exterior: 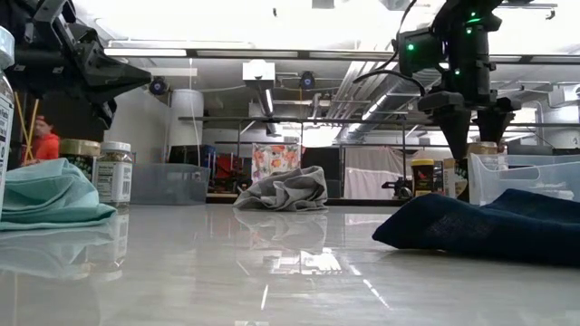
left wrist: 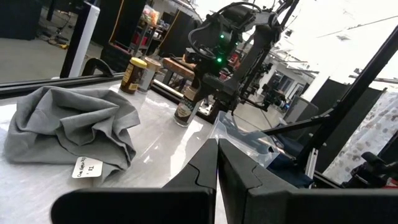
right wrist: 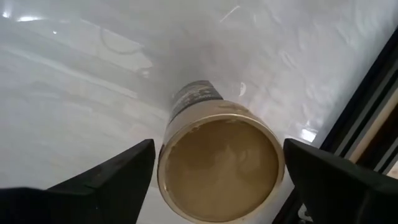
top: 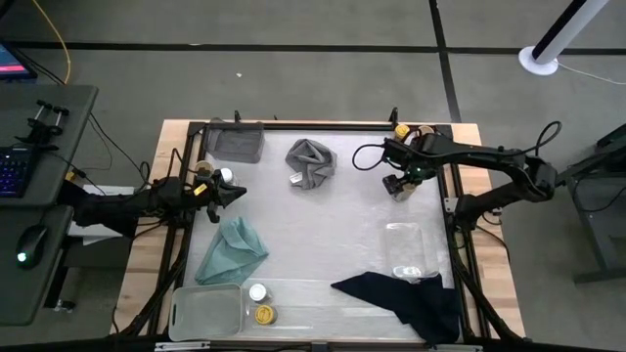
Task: Sort spices by type
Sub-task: Put the bottom right brown seasoning bottle into the transparent bin
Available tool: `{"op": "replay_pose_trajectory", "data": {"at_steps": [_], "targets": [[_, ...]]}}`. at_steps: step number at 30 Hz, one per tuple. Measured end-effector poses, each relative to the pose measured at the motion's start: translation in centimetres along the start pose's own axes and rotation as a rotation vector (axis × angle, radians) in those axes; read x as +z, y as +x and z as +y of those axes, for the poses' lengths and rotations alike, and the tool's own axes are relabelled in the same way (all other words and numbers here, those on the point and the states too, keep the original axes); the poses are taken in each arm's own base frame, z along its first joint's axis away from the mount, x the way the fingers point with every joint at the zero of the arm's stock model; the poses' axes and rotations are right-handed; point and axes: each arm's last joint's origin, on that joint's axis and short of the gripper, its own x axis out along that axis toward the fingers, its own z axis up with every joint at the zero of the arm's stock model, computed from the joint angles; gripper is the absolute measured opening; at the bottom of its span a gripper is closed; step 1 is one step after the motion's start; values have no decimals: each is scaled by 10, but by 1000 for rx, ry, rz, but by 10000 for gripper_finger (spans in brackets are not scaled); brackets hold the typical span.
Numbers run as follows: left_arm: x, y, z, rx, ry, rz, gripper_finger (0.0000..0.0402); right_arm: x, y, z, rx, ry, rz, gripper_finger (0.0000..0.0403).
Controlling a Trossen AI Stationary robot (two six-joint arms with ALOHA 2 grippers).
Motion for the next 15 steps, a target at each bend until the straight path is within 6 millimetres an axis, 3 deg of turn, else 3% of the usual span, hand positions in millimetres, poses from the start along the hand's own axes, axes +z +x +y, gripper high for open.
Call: {"op": "replay_pose_trajectory", "data": {"at_steps": [5, 10, 12, 15], "targets": [[0, 0, 0, 0, 0, 0, 1, 0, 0, 0, 0, -13, 1, 279], [0, 0, 0, 0, 0, 0, 1, -4, -1, -1, -17, -61, 19, 273], [0, 0, 0, 0, 0, -1, 1, -7, -9, -1, -18, -90, 11, 273], [0, 0, 0, 0, 0, 0, 1, -13, -37, -1, 23, -103, -84, 273]]}}
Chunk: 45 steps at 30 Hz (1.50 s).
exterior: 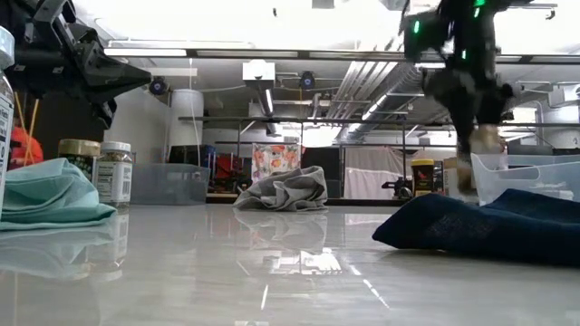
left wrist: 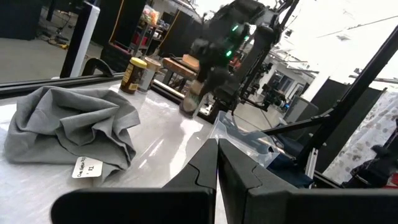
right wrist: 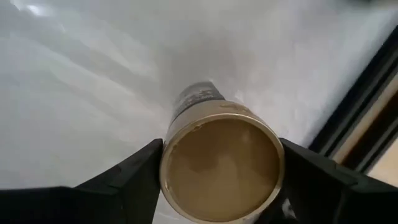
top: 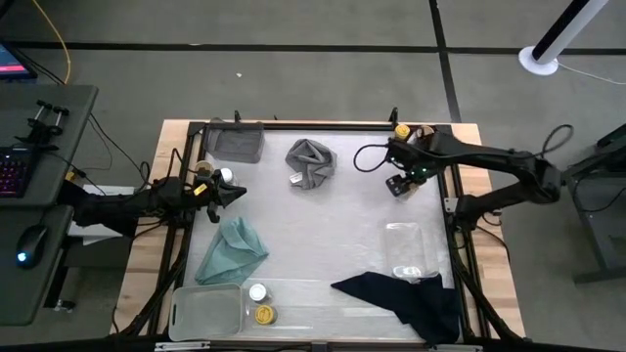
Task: Sort spices by type
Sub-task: Put the bottom right brown seasoning bottle into the transparent bin
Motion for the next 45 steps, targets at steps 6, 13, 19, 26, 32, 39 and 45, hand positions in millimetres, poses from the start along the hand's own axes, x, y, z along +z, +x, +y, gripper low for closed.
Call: {"op": "replay_pose_trajectory", "data": {"at_steps": [6, 13, 19, 26, 32, 39, 45], "targets": [[0, 0, 0, 0, 0, 0, 1, -25, -72, 0, 218, -7, -209, 273], [0, 0, 0, 0, 0, 0, 1, -74, -104, 13, 420, -81, -78, 273], [0, 0, 0, 0, 0, 0, 1, -109, -81, 38, 259, -151, 122, 273], [0, 0, 0, 0, 0, 0, 1, -116, -30, 69, 67, -115, 137, 273], [0, 0, 0, 0, 0, 0, 1, -109, -3, 87, 19, -99, 121, 273], [0, 0, 0, 0, 0, 0, 1, -99, 6, 99, 15, -74, 93, 314], [0, 0, 0, 0, 0, 0, 1, -93, 5, 95, 25, -41, 121, 332]]}}
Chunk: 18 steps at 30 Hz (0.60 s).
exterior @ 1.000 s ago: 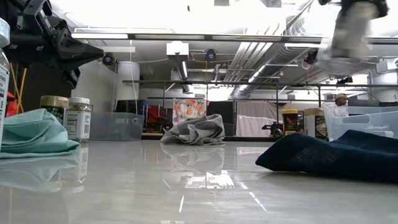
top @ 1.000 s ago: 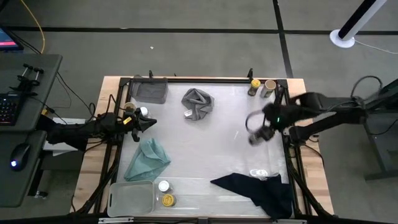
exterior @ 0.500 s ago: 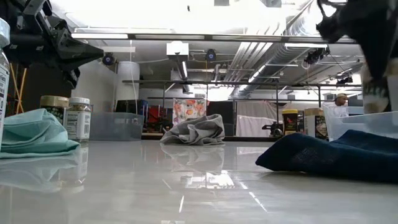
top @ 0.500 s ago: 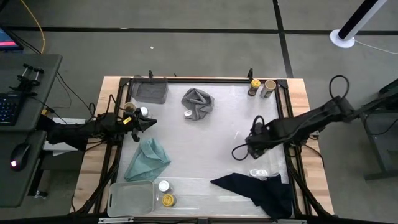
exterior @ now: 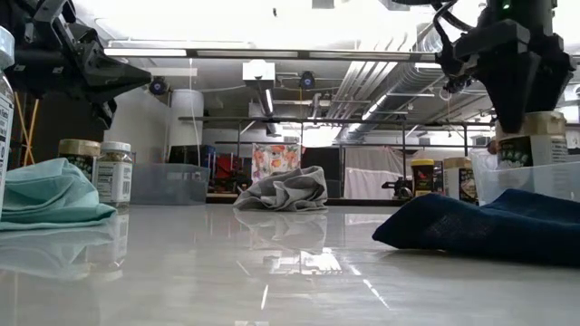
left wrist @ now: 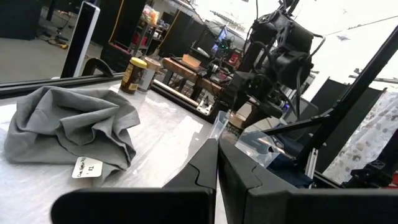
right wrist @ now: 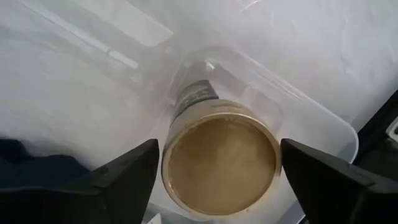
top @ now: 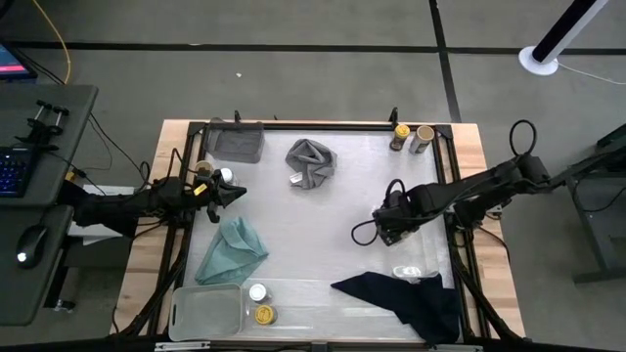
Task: Sort spices by type
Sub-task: Put the bottom right brown seasoning bottle into the transparent bin, then put the top brown seasoning bottle into the transparent bin
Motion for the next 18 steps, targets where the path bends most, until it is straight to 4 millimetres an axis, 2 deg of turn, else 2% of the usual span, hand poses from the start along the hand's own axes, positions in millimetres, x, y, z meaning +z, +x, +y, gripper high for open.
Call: {"op": "replay_pose_trajectory", "data": {"at_steps": [4, 7, 10, 14, 18], "targets": [[0, 0, 0, 0, 0, 0, 1, -2, -11, -6, 33, 6, 45, 334], [0, 0, 0, 0, 0, -1, 1, -3, -31, -10, 50, 4, 44, 335], [0, 0, 0, 0, 0, 0, 1, 3, -53, -15, 70, 46, -31, 335], [0, 0, 0, 0, 0, 0, 1, 28, -70, -27, 55, 242, -192, 336], [0, 0, 0, 0, 0, 0, 1, 64, -66, -55, -66, 444, -305, 336]]}}
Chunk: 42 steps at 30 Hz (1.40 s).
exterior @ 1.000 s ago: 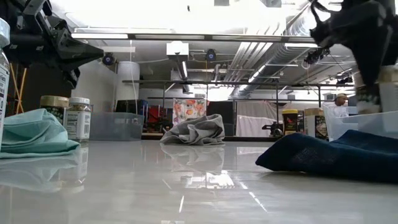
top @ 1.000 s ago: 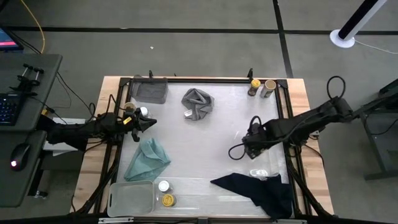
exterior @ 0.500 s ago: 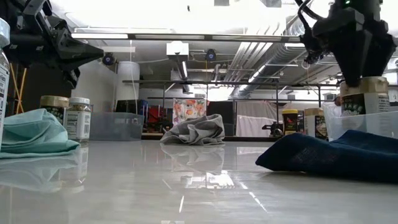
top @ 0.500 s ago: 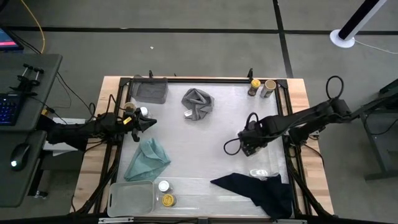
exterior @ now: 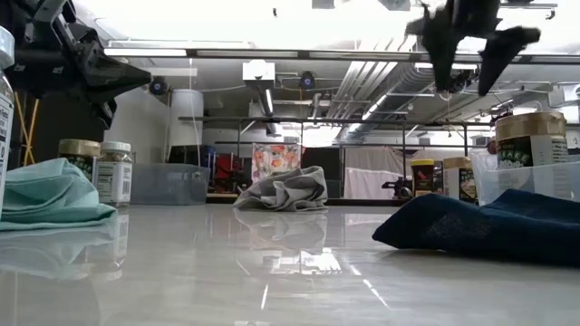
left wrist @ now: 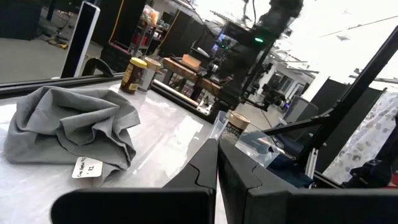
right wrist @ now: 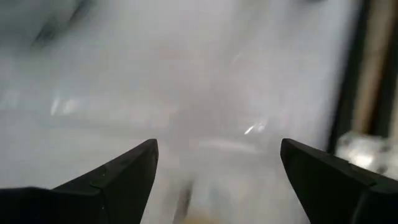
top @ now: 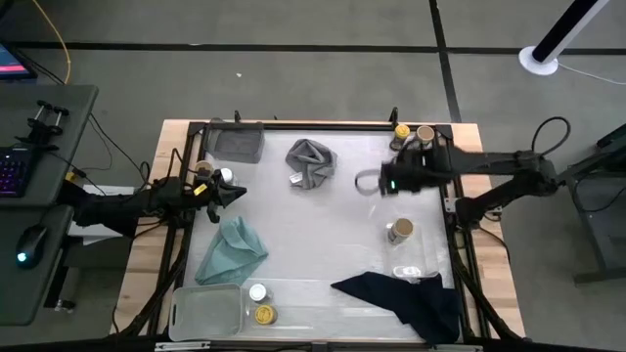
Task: Sort spices by type
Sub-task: Put the top brown seasoning bottle into the transparent bin
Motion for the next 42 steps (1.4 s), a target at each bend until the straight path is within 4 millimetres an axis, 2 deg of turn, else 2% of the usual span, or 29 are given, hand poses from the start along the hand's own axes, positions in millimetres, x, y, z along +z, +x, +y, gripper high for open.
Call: {"op": "replay_pose_trajectory", "data": {"at_steps": [6, 10, 13, 16, 21, 24, 34, 42], "targets": [[0, 0, 0, 1, 0, 0, 1, 69, 42, -38, -205, 251, -124, 336], [0, 0, 0, 0, 0, -1, 1, 110, 61, -61, -198, 388, -211, 337], [0, 0, 0, 1, 0, 0, 1, 130, 74, -74, -146, 479, -262, 337], [0, 0, 0, 1, 0, 0, 1, 135, 89, -90, -189, 546, -249, 337], [0, 0, 0, 0, 0, 0, 1, 129, 114, -108, -230, 620, -188, 337], [0, 0, 0, 0, 0, 0, 1, 131, 121, -107, -175, 647, -216, 337], [0, 0, 0, 1, 0, 0, 1, 135, 124, -105, -159, 700, -254, 337], [0, 0, 0, 0, 0, 0, 1, 144, 143, -104, -163, 839, -251, 337]]}}
